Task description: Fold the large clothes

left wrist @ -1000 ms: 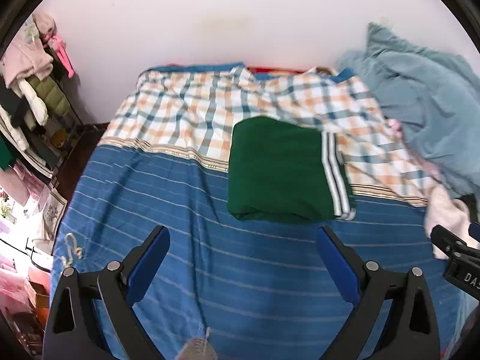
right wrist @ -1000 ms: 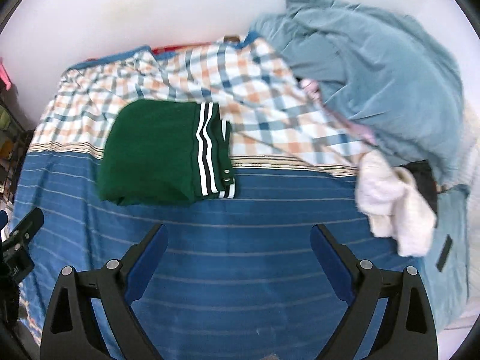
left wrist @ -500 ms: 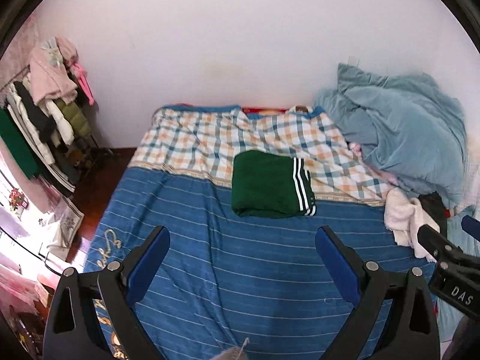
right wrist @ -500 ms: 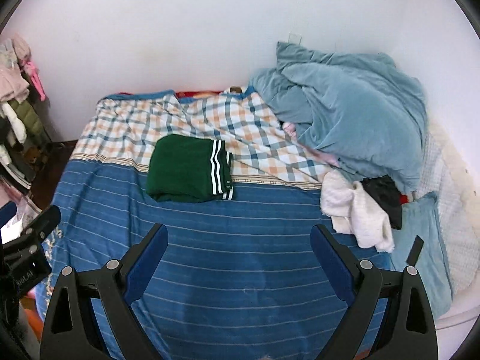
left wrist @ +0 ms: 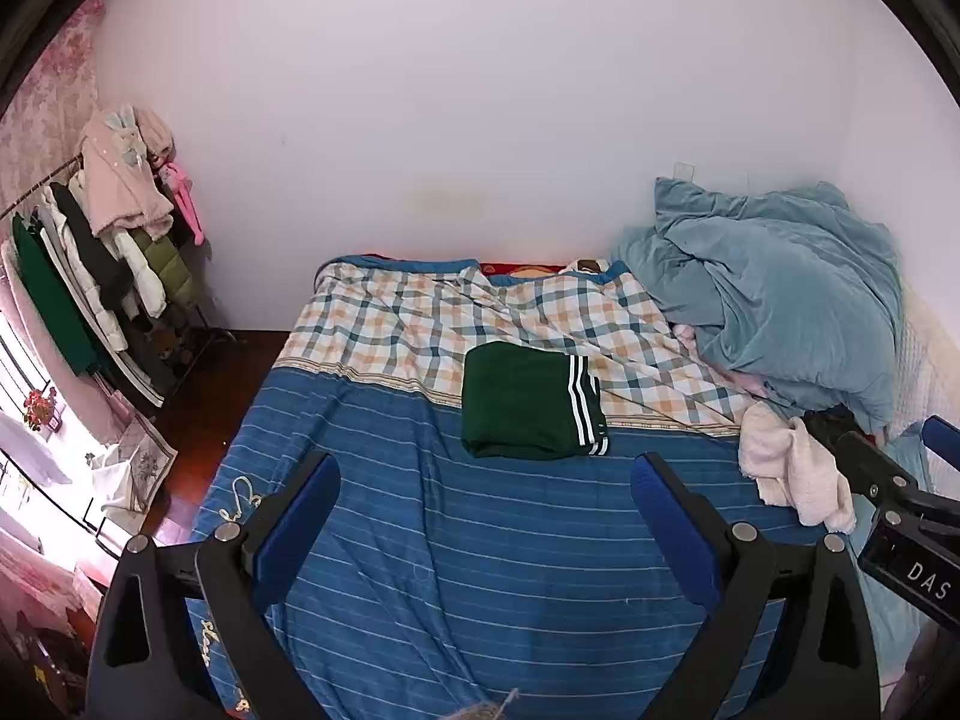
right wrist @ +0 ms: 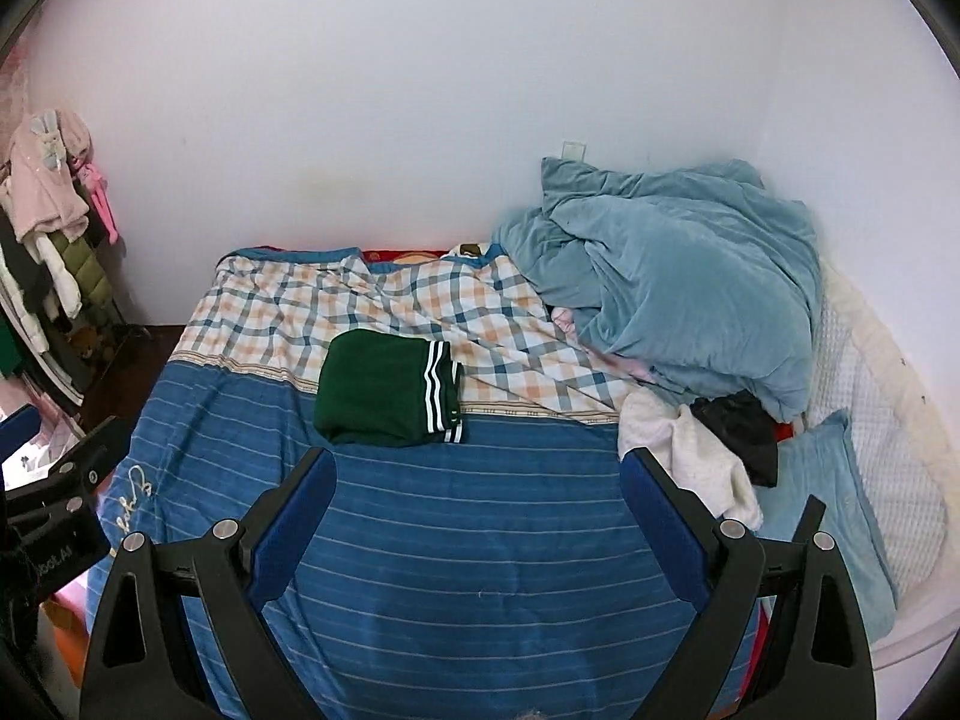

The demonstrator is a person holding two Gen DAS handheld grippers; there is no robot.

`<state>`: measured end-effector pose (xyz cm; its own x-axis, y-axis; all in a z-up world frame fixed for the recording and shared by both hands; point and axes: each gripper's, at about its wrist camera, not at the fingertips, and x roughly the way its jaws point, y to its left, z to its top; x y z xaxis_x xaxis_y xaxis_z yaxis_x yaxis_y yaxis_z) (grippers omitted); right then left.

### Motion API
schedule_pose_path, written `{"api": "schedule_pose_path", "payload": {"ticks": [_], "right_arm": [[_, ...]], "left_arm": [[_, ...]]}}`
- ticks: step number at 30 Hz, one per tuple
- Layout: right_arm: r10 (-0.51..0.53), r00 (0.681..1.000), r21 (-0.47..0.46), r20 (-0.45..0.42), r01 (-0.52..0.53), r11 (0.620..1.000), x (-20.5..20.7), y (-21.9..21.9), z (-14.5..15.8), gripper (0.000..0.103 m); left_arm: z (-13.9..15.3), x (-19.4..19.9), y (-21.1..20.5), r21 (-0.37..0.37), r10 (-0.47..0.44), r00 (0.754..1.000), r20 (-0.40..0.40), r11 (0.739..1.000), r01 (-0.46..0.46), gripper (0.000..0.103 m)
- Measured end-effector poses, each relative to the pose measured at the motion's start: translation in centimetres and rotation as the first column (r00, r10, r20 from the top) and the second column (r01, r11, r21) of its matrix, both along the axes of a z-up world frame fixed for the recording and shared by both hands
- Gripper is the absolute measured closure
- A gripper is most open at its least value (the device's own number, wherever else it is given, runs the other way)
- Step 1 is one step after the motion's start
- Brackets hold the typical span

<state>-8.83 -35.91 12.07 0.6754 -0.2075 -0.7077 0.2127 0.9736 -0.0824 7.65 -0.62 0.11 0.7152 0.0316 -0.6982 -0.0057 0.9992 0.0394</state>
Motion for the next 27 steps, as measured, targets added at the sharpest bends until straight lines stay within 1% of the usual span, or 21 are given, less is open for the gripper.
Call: {"api": "schedule_pose_path", "payload": {"ticks": [2, 4, 6, 11, 16, 22, 27], "right_arm": [[0.006, 1.0, -0.001, 0.006, -0.006, 1.0, -0.5, 0.0, 0.5, 0.006], [0.008, 1.0, -0.005, 0.01, -0.008, 1.0, -0.8, -0.3, 0.8, 0.005], [0.017, 1.0, -0.004, 0.018, -0.017, 1.0, -1.3, -0.3, 1.1, 0.004], [0.022, 0.999, -0.008, 0.029, -0.021, 1.0, -2.0, -0.5, 1.8, 0.004], [0.034, 0.998, -0.009, 0.043, -0.033, 0.999, -2.4, -0.6, 2.3, 0.004], [0.035, 0.999, 0.001, 0.04, -0.035, 0.999, -3.1, -0.6, 2.2, 0.004], [0.046, 0.998, -0.007, 0.047, -0.046, 0.999, -2.5, -0.9, 2.7, 0.003]], "left_arm": [[0.2, -0.5, 0.0, 0.006, 0.012, 1.0, 0.013, 1.0, -0.012, 0.004], [0.5, -1.0, 0.0, 0.026, 0.037, 0.999, 0.029, 0.999, -0.037, 0.004], [0.9, -1.6, -0.1, 0.033, 0.041, 0.998, 0.049, 0.999, -0.043, 0.004], [1.6, -2.4, -0.2, 0.018, 0.035, 0.997, 0.071, 0.999, -0.037, 0.002], [1.8, -3.0, -0.2, 0.006, 0.036, 0.996, 0.079, 0.999, -0.036, 0.002], [2.0, -3.5, -0.5, -0.001, 0.034, 0.997, 0.076, 0.999, -0.034, 0.002], [2.0, -3.5, -0.6, -0.002, 0.038, 0.996, 0.079, 0.999, -0.038, 0.002]]}}
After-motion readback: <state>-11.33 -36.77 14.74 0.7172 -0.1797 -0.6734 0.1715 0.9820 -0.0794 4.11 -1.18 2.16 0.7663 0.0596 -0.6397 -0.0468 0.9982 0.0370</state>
